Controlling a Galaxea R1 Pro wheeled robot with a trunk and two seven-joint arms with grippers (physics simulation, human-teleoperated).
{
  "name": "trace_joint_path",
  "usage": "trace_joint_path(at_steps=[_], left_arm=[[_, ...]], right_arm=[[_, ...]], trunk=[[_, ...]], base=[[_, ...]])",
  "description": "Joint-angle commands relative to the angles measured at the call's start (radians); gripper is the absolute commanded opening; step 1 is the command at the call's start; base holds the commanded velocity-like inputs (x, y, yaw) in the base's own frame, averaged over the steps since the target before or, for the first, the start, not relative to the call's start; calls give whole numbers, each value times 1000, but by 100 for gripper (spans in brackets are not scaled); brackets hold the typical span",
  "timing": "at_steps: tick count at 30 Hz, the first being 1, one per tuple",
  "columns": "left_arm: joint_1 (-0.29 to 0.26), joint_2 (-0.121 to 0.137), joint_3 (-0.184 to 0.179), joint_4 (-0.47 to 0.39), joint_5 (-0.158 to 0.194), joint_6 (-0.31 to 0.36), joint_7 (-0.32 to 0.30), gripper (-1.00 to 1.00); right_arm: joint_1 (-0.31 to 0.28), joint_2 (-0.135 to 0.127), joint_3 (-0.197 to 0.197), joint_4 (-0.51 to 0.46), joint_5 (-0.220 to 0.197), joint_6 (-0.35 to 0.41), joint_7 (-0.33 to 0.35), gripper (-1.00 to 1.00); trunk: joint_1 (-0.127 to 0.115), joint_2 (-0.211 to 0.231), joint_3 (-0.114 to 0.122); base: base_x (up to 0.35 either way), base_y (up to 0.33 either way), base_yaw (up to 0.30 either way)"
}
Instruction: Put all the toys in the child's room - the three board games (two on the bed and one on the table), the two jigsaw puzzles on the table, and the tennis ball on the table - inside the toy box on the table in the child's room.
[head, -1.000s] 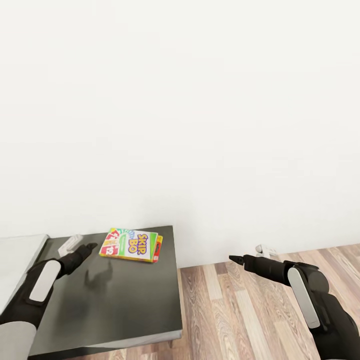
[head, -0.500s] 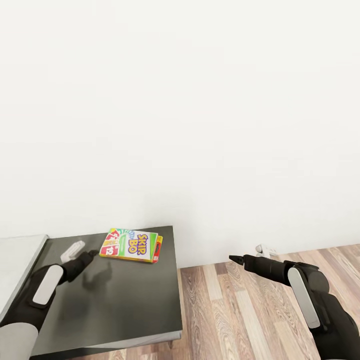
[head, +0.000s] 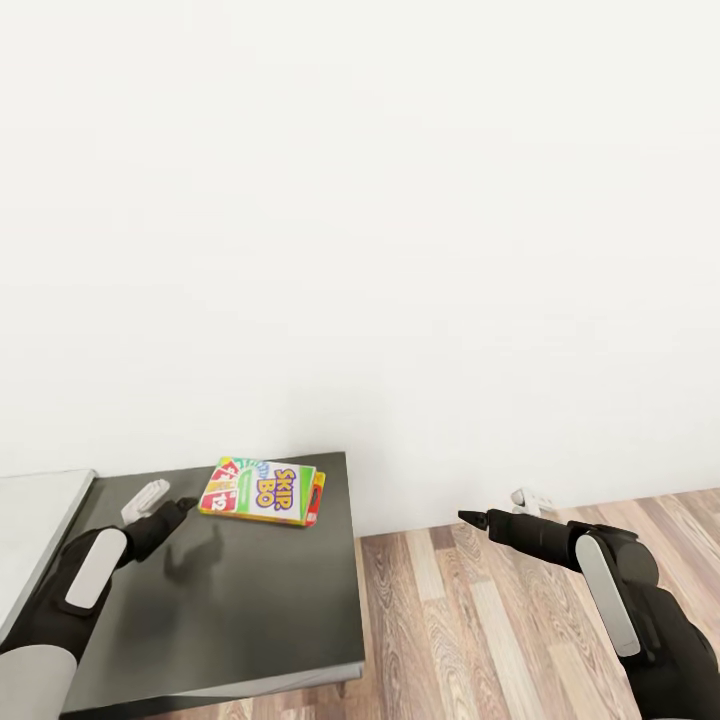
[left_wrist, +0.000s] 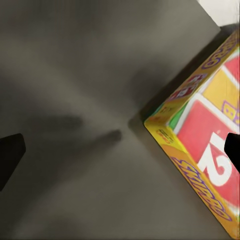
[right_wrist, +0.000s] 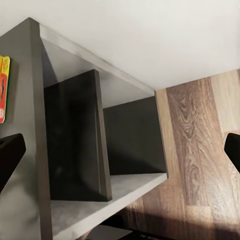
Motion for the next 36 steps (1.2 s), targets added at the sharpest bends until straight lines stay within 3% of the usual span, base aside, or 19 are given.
trace_joint_path(at_steps=[1, 14, 36], left_arm=[[-1, 0, 1, -4, 11, 4, 8, 100], [-1, -1, 0, -12, 11, 4, 8, 100], [-1, -3, -13, -4, 11, 4, 8, 100]], right_arm=[[-1, 0, -1, -1, 9, 4, 10, 100], [-1, 0, -1, -1, 9, 4, 10, 100], [-1, 0, -1, -1, 9, 5, 10, 100]], trunk=[[1, -2, -2], [1, -2, -2], [1, -2, -2]], base=[[84, 0, 0], [141, 0, 0], [15, 0, -3]])
